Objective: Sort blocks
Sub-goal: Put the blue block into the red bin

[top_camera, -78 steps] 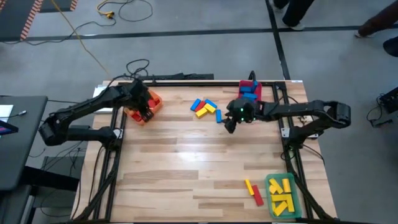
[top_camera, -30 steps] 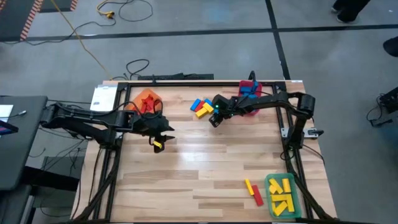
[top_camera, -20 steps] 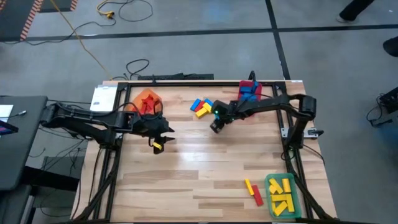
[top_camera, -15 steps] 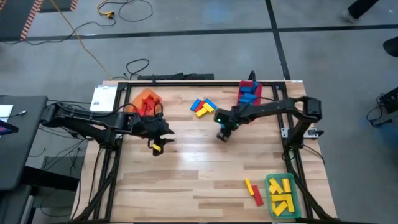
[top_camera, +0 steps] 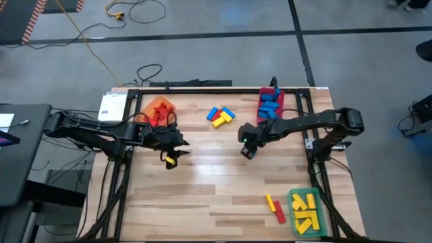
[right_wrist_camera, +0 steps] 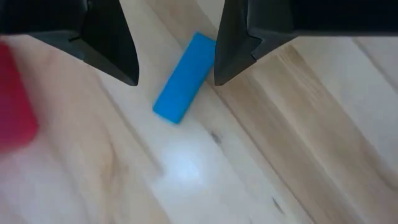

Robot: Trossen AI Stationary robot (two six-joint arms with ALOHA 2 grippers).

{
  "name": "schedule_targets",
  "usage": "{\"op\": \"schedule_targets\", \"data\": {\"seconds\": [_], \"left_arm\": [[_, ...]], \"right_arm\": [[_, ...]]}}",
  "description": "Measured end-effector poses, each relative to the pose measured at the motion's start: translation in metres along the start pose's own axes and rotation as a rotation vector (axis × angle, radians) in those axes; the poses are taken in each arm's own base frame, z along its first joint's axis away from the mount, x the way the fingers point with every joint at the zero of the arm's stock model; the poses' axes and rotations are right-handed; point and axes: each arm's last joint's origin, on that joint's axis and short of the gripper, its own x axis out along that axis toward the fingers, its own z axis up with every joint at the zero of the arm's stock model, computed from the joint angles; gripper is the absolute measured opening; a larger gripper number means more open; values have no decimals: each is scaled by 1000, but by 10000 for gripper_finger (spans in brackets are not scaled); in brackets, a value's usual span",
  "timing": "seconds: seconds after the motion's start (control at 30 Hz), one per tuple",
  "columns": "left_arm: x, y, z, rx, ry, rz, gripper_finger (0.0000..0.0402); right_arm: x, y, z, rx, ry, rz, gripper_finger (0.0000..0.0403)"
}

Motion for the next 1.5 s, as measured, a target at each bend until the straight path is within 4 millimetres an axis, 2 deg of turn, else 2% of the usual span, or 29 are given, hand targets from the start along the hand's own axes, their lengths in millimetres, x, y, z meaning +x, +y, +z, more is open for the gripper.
{"op": "schedule_targets", "data": {"seconds": [0.2, 0.4, 0.77, 0.9, 1.2, 1.3, 1.5], "left_arm": [[0, -2, 0, 15, 0, -6, 158], [-1, -5, -1, 24, 0, -13, 158], [-2, -9, -1, 37, -4, -8, 158], [-2, -9, -1, 41, -4, -6, 158], [-2, -7, -3, 54, 9, 73, 158], [-2, -5, -6, 57, 35, 103, 158], [-2, -5, -7, 73, 50, 105, 158]], "right_arm": [[28, 17, -11, 1, 95, -58, 225], [49, 19, -15, 18, 159, -115, 225], [61, 15, -23, 51, 144, -104, 225], [66, 12, -25, 65, 149, -77, 207], [46, 8, -17, 30, 64, -6, 82], [35, 4, -14, 30, 31, 13, 70], [5, -12, -9, 50, -53, 16, 74]]}}
